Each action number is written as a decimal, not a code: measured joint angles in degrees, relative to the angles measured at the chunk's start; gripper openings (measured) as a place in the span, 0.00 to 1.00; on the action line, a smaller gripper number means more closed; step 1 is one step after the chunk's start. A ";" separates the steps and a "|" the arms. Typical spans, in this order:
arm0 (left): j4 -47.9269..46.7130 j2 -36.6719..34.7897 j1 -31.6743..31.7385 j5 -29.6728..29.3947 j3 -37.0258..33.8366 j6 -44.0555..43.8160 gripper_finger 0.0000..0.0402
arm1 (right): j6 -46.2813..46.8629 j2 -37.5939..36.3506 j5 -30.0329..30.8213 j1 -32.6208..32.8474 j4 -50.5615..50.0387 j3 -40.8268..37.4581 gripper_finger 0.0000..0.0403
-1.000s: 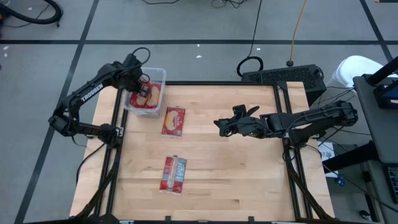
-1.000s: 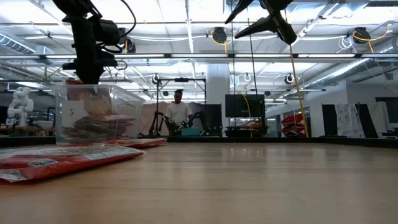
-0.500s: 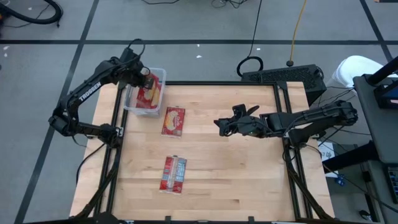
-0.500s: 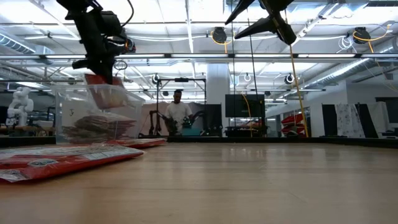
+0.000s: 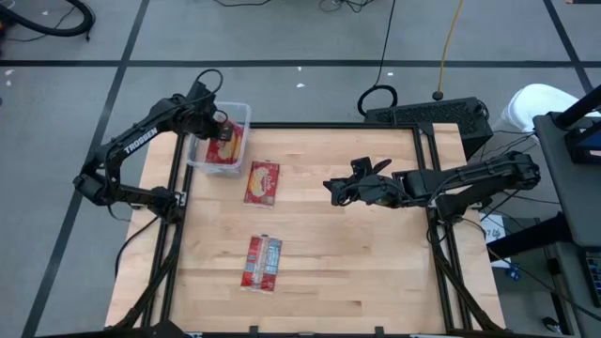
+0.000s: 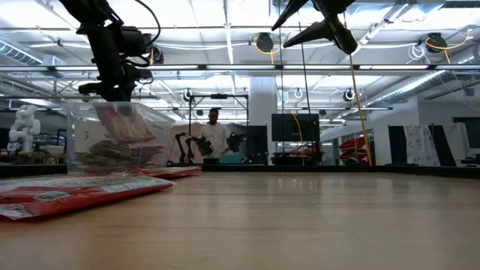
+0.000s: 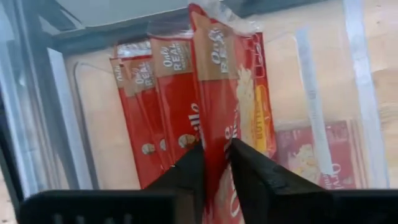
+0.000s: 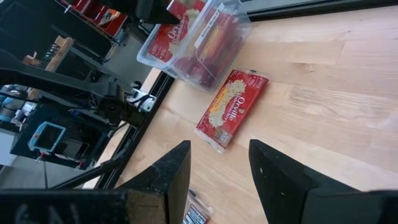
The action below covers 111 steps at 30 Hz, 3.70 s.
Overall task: Sort popcorn bags into baskets
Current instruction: Put the red popcorn bag into the transparent container
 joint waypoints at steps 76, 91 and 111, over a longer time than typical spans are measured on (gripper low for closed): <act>33.46 12.40 -54.81 -18.43 -15.39 -40.49 0.29 | 1.91 0.02 -40.07 5.79 -1.90 -10.93 0.38; 37.61 22.69 -55.34 -26.28 -15.37 -37.21 0.29 | 1.63 -0.02 -40.61 8.45 -2.12 -10.93 0.38; 31.64 18.91 -68.95 -10.07 -3.89 -23.71 0.16 | -0.04 -0.02 -37.02 9.95 -2.57 -10.93 0.38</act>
